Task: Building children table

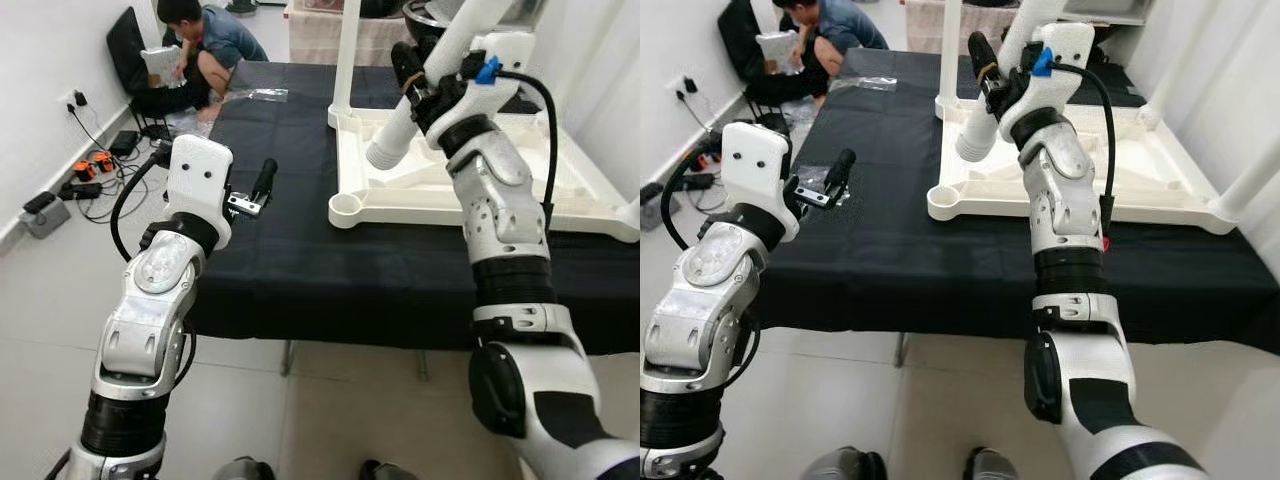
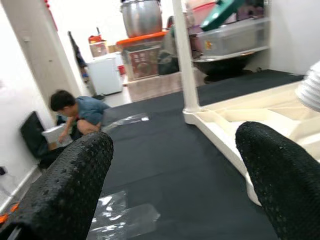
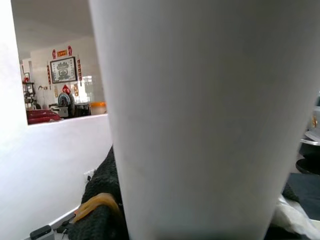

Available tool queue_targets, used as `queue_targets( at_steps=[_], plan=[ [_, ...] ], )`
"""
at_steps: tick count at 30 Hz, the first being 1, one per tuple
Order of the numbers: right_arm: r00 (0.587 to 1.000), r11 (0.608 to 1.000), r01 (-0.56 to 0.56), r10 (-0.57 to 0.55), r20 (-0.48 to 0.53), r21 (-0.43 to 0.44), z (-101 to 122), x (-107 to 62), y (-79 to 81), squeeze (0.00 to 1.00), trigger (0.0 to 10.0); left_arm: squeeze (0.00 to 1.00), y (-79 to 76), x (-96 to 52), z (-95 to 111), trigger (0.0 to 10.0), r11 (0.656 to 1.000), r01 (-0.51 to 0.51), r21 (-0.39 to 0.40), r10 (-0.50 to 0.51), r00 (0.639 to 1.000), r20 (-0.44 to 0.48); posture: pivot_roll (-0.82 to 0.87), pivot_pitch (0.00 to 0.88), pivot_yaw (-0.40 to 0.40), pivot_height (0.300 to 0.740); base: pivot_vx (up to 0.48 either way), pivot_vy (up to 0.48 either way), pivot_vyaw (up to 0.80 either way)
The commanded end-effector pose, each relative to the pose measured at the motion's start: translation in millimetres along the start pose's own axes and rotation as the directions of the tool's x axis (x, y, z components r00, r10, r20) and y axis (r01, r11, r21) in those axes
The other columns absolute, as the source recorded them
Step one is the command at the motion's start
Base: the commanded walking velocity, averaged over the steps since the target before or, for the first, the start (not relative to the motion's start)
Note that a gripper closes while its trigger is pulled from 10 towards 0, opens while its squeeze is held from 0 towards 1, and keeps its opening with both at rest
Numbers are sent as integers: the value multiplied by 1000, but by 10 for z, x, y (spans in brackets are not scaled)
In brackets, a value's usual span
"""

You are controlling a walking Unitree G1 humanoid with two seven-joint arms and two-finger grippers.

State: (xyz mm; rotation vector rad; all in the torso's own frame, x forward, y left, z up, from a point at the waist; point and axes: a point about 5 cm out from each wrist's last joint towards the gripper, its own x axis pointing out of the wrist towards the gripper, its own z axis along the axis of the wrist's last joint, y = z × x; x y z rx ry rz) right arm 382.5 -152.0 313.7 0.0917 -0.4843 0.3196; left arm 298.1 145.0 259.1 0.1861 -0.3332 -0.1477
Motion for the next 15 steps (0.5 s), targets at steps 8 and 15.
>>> queue_targets(
  at_steps=[8, 15],
  plan=[
    [1000, 1000, 8, -8, -4, -19, 41, 18, 5, 0, 10000, 0, 148, 17, 34, 10000, 998, -43, 44, 43, 999, 15, 78, 101, -46, 740, 276, 0, 0],
    [1000, 999, 14, -14, -6, -31, 46, 16, -5, 0, 10000, 0, 149, 0, 18, 10000, 998, -48, 43, 48, 999, 10, 79, 106, -47, 740, 305, 0, 0]
  ],
)
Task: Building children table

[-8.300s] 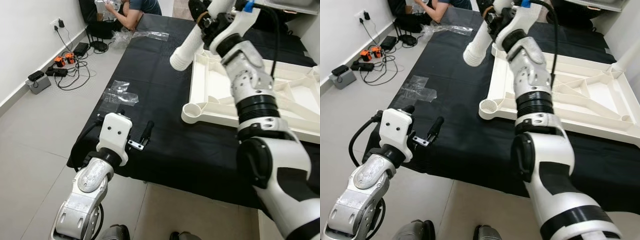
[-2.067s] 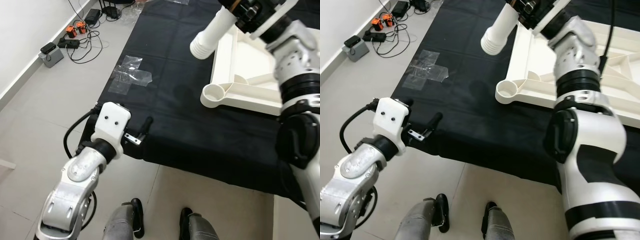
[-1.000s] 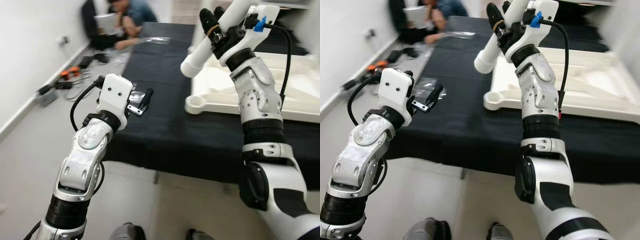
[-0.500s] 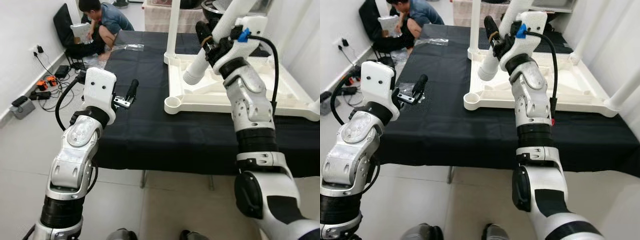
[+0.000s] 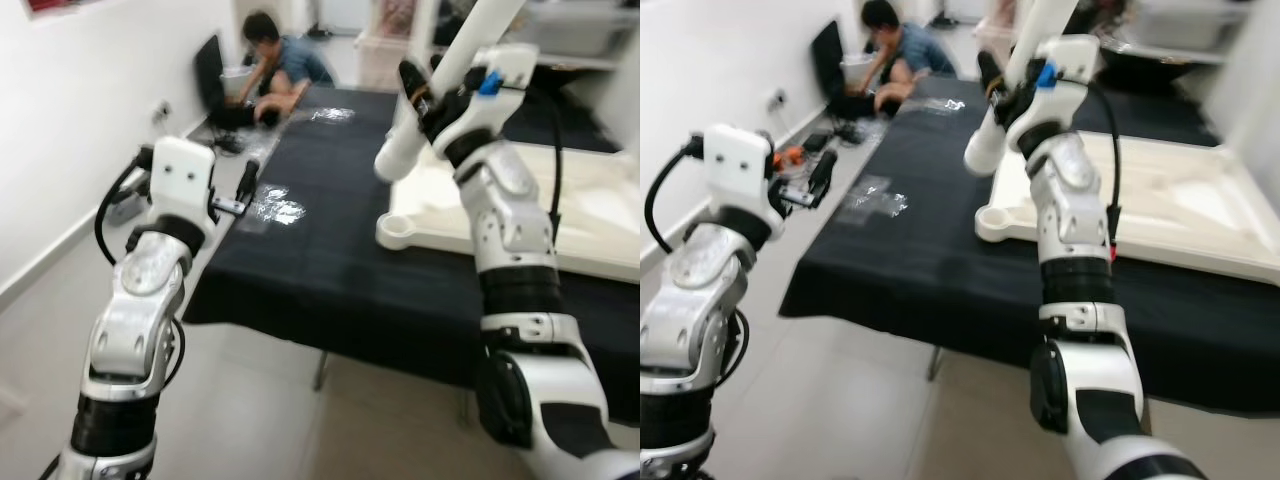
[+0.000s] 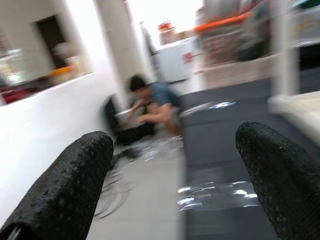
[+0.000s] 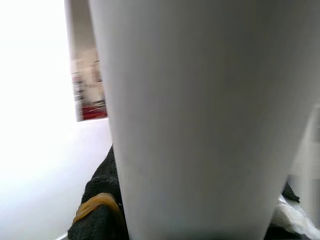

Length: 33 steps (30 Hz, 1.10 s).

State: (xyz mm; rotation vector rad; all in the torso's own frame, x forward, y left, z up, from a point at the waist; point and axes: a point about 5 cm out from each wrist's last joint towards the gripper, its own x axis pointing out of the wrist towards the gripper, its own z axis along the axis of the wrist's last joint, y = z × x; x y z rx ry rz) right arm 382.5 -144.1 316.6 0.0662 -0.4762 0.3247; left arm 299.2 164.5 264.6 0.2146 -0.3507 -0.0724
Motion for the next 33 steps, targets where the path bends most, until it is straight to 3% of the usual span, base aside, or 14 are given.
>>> queue_targets(
  at_steps=[1, 11, 17, 24, 27, 30, 33],
  plan=[
    [1000, 1000, 27, -27, 7, -10, 33, -23, -84, 0, 10000, 0, -51, 1, 1, 10000, 1000, 20, 2, -20, 1000, 1, 79, 106, -47, 740, 315, 0, 0],
    [998, 998, 56, -56, 12, -6, 40, -25, -120, 0, 10000, 0, -37, 11, -19, 10000, 1000, 23, 8, -23, 1000, -7, 80, 110, -42, 740, 316, 0, 0],
    [995, 995, 96, -95, 31, -8, 86, -23, -185, 0, 10000, 0, -27, 20, -8, 10000, 1000, 14, -11, -14, 1000, -6, 80, 114, -43, 740, 0, 0, 0],
    [999, 996, 49, -51, -17, -81, 85, -8, -354, 0, 10000, 0, -75, -45, -53, 10000, 998, 50, -22, -51, 998, -25, 83, 129, -43, 740, 0, 0, 0],
    [999, 994, -11, 5, -49, -108, 74, -19, -445, 0, 10000, 0, -163, -112, -80, 10000, 992, 116, -47, -118, 992, -40, 85, 135, -45, 740, 0, 0, 0],
    [979, 978, -172, 156, -131, -121, 29, -84, -578, 0, 10000, 0, -483, -369, -122, 10000, 934, 346, -88, -352, 934, -58, 93, 161, -44, 740, 0, 0, 0],
    [956, 959, -262, 244, -163, -104, 48, -128, -642, 0, 10000, 0, -604, -492, -111, 10000, 910, 396, -121, -404, 913, -54, 94, 178, -40, 740, 0, 0, 0]
  ],
)
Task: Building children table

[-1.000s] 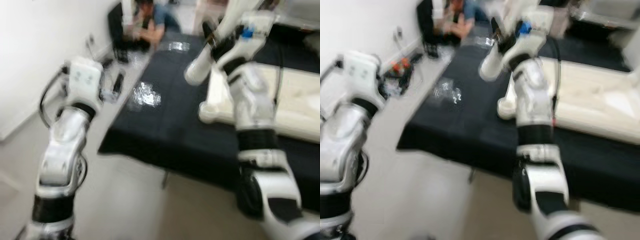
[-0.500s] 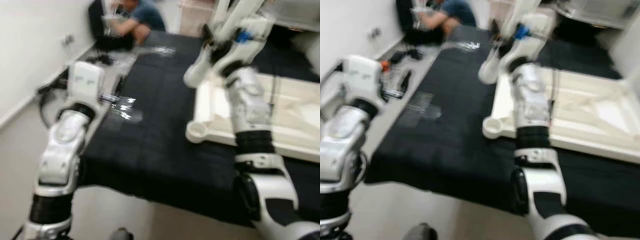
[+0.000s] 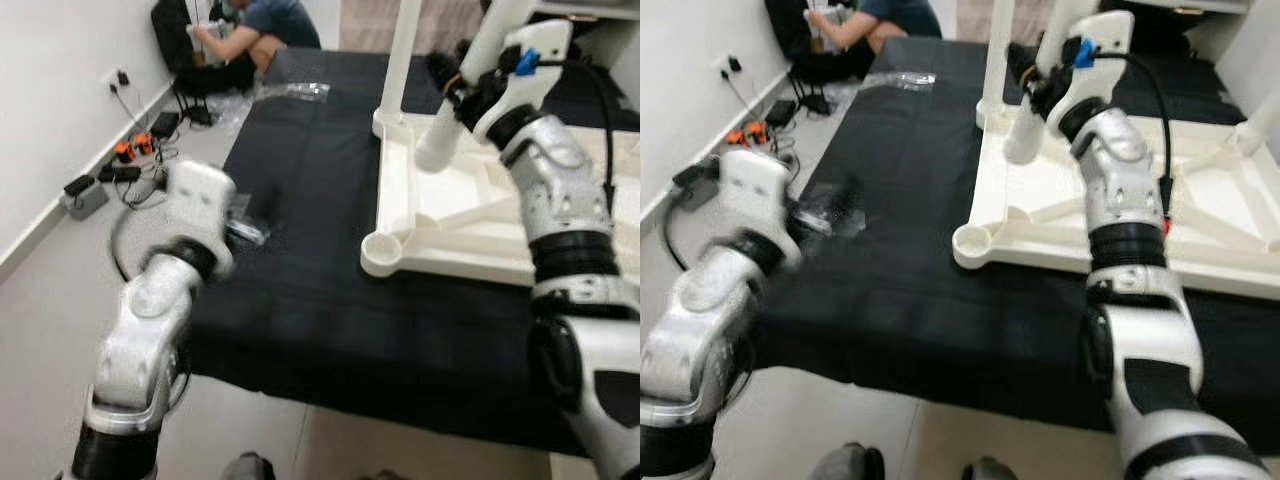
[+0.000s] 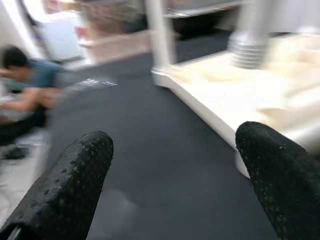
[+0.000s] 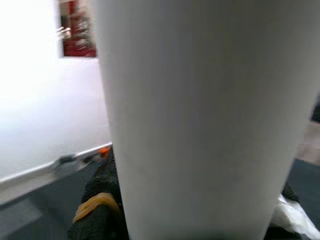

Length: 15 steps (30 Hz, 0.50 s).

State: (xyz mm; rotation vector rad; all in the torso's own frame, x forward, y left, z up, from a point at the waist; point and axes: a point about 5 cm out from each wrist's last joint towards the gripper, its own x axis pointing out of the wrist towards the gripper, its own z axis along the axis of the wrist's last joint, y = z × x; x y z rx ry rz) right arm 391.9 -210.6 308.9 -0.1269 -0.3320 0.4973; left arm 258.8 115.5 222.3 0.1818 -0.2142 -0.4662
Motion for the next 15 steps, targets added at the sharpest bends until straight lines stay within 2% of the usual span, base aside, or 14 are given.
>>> queue_targets(
  at_steps=[1, 3, 6, 10, 12, 13, 15],
  plan=[
    [997, 997, -80, 80, 15, 3, 91, -15, -43, 0, 10000, 0, -114, -47, 26, 10000, 999, 43, -33, -43, 999, 3, 98, 184, -41, 740, 0, 0, 0],
    [997, 997, -80, 80, 15, 3, 91, -15, -43, 0, 10000, 0, -114, -47, 26, 10000, 999, 43, -33, -43, 999, 3, 98, 184, -41, 740, 0, 0, 0],
    [984, 984, -176, 177, -8, 29, 142, -62, -125, 0, 10000, 0, -338, -125, 19, 10000, 991, 108, -81, -109, 994, -7, 101, 222, -38, 740, 0, 0, 0],
    [977, 976, -211, 212, -10, 42, 140, -65, -124, 0, 10000, 0, -371, -142, 13, 10000, 990, 119, -81, -121, 993, -12, 101, 222, -38, 740, 0, 0, 0],
    [968, 967, -250, 250, -13, 51, 135, -56, -104, 0, 10000, 0, -388, -159, 6, 10000, 989, 118, -85, -120, 993, -17, 103, 229, -36, 740, 0, 0, 0],
    [950, 950, -309, 310, -23, 54, 128, -53, -72, 0, 10000, 0, -398, -178, 6, 10000, 989, 120, -85, -122, 992, -21, 109, 243, -37, 740, 0, 0, 0],
    [950, 950, -309, 310, -23, 54, 128, -53, -72, 0, 10000, 0, -398, -178, 6, 10000, 989, 120, -85, -122, 992, -21, 109, 243, -37, 740, 0, 0, 0]
  ],
)
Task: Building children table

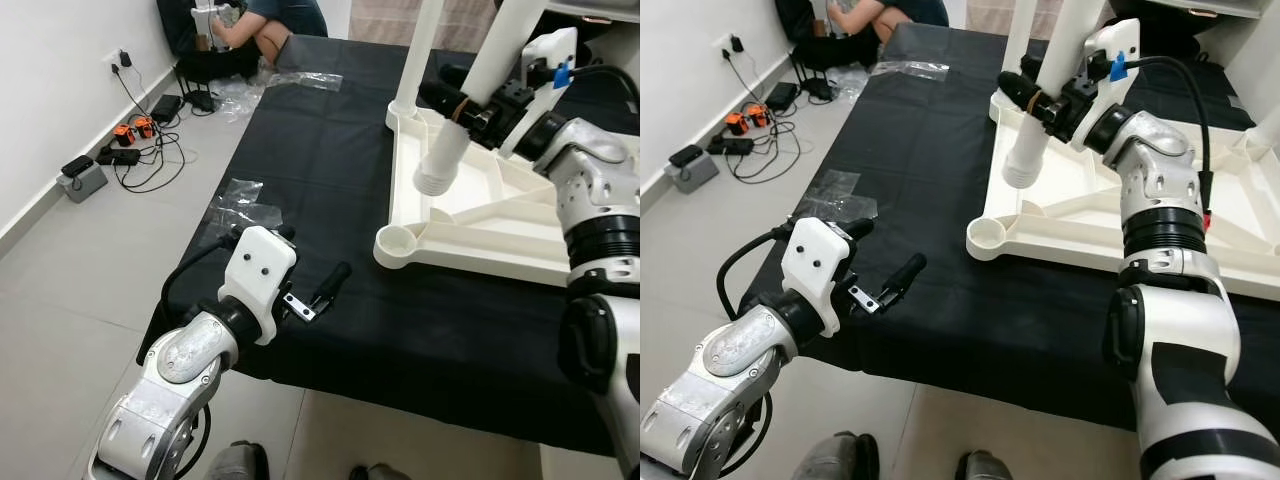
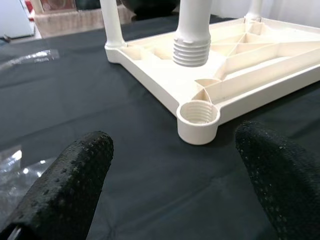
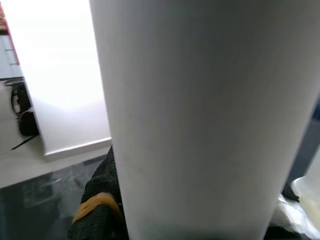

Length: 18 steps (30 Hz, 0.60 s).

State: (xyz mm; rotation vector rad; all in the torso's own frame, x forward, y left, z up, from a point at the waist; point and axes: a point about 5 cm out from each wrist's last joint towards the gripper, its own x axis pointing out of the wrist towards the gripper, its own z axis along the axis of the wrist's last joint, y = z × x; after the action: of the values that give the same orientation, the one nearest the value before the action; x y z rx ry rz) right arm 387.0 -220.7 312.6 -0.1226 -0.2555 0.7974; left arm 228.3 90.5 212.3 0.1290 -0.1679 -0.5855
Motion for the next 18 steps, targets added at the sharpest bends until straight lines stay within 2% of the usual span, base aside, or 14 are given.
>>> queue_targets(
  at_steps=[1, 2, 5, 18],
  plan=[
    [997, 997, -77, 77, -11, -14, 71, 19, 18, 0, 10000, 0, -34, -35, 0, 10000, 1000, 7, -12, -7, 1000, -11, 109, 246, -38, 740, 0, 0, 0],
    [997, 997, -77, 77, -11, -14, 71, 19, 18, 0, 10000, 0, -34, -35, 0, 10000, 1000, 7, -12, -7, 1000, -11, 109, 246, -38, 740, 0, 0, 0],
    [980, 982, -191, 190, -64, -6, 19, -58, 38, 0, 10000, 0, -17, -100, 1, 10000, 1000, -6, -2, 6, 1000, -29, 114, 264, -36, 740, 0, 0, 0],
    [949, 949, -311, 313, -40, 39, 49, -203, 32, 0, 10000, 0, -3, -131, 2, 10000, 1000, -17, 13, 18, 999, -48, 118, 272, -20, 740, 0, 0, 0]
  ],
)
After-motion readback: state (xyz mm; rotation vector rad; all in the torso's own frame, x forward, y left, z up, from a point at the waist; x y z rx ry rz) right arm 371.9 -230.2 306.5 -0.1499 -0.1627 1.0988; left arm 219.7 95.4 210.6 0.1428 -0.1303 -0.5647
